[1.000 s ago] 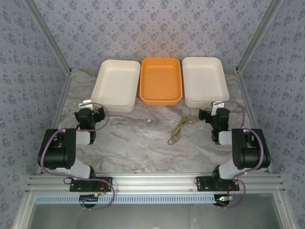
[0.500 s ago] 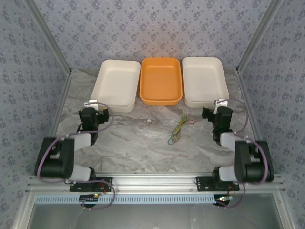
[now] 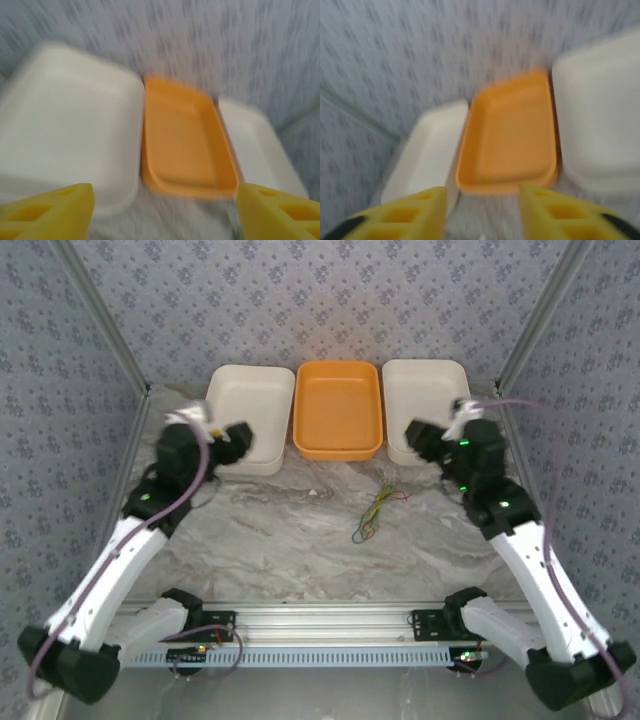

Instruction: Untangle the cables

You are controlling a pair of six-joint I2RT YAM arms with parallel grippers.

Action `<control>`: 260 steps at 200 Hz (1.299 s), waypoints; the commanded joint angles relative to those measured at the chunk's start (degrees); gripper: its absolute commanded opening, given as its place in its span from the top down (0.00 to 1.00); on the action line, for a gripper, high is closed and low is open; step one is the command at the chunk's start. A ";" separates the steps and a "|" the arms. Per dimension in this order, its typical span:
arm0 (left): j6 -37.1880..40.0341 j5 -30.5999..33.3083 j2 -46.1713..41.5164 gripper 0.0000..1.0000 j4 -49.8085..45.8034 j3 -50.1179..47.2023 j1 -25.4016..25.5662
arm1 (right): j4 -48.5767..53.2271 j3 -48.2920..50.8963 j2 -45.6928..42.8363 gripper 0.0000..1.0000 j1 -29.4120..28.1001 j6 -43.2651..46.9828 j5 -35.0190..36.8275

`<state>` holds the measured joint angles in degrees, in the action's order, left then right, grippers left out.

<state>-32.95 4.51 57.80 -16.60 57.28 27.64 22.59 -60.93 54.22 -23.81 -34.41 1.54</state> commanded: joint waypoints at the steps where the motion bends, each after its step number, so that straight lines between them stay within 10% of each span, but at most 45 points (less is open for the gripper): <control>1: -5.40 1.29 6.18 0.28 -11.00 -3.87 13.66 | 15.80 7.28 2.25 0.74 -10.25 -11.43 11.68; 21: -10.31 2.30 11.73 0.39 -4.08 -8.87 23.51 | 12.41 13.91 5.32 0.53 -12.11 -16.79 10.12; 58: -12.25 4.96 25.04 0.58 2.31 -7.84 35.60 | 4.41 16.98 16.67 0.52 -5.62 -16.06 -0.03; 141: -10.32 4.78 29.06 0.60 5.57 -5.72 38.81 | -4.43 9.53 39.45 0.40 -3.06 -16.06 -1.83; 168: -10.58 6.02 26.16 0.60 5.63 -8.05 38.81 | -4.28 7.08 44.74 0.59 -2.56 -16.44 -0.34; 187: -10.92 6.18 23.47 0.59 6.33 -9.78 38.81 | -6.08 7.98 44.20 1.00 -2.91 -16.36 0.43; 229: -10.13 2.67 15.40 0.50 9.79 -13.36 38.40 | -8.45 15.02 21.03 1.00 -14.21 -14.41 13.63; 260: -13.09 -10.98 12.25 0.30 24.58 -16.93 36.03 | -19.60 22.03 7.89 1.00 -16.15 -12.63 7.10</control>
<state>-44.18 3.97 71.94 -4.58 42.13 65.19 11.57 -42.70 68.62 -40.34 -48.64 9.39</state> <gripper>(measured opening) 0.656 0.063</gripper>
